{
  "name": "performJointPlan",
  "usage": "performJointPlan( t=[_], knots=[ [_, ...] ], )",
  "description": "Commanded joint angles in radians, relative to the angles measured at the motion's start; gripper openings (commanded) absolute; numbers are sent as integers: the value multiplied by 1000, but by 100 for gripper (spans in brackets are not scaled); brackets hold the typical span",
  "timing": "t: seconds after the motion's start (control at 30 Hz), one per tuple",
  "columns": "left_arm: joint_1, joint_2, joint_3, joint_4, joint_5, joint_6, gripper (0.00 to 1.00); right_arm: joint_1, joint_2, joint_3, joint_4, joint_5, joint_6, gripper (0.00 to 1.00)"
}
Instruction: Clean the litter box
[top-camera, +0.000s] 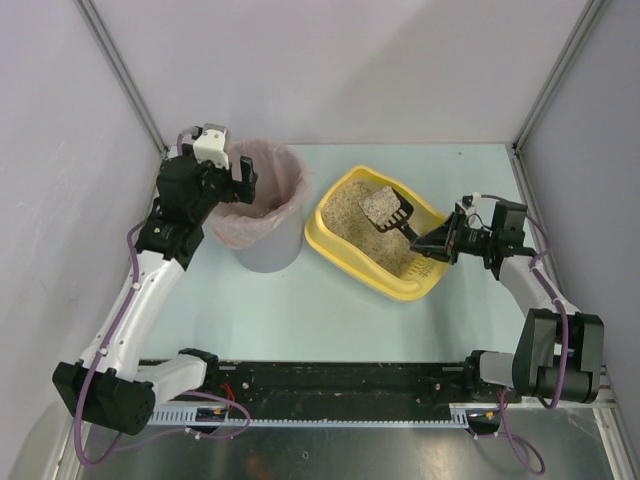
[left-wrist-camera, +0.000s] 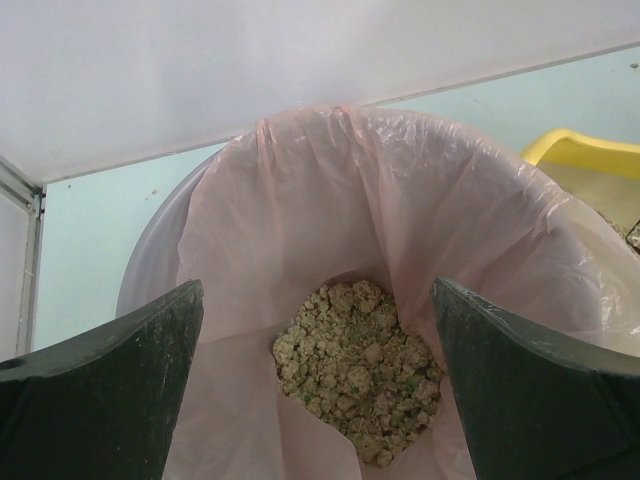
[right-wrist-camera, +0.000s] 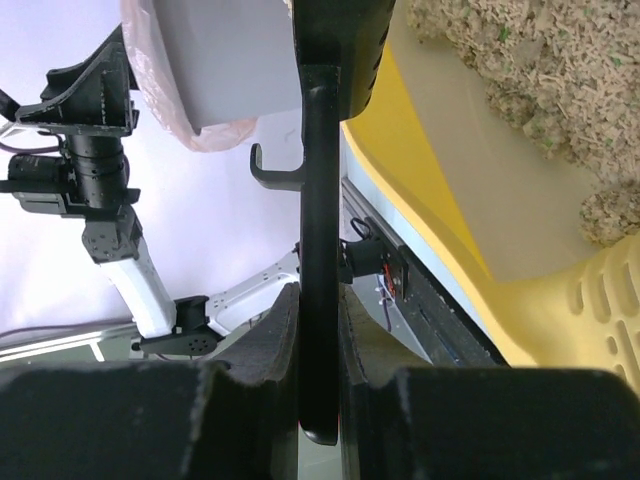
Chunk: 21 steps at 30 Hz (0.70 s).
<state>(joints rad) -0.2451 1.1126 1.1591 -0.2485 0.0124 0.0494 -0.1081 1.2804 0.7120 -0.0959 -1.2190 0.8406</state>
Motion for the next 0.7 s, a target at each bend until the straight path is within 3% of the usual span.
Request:
performJointPlan(
  t=[0.0, 0.17, 0.67],
  knots=[
    [-10, -5, -1, 37, 12, 9, 100, 16, -43, 6, 130, -56, 61, 0],
    [-10, -11, -1, 38, -8, 7, 100, -34, -70, 3, 217, -76, 124, 0],
    [-10, -17, -2, 41, -8, 3, 100, 25, -93, 4, 255, -48, 163, 0]
  ],
)
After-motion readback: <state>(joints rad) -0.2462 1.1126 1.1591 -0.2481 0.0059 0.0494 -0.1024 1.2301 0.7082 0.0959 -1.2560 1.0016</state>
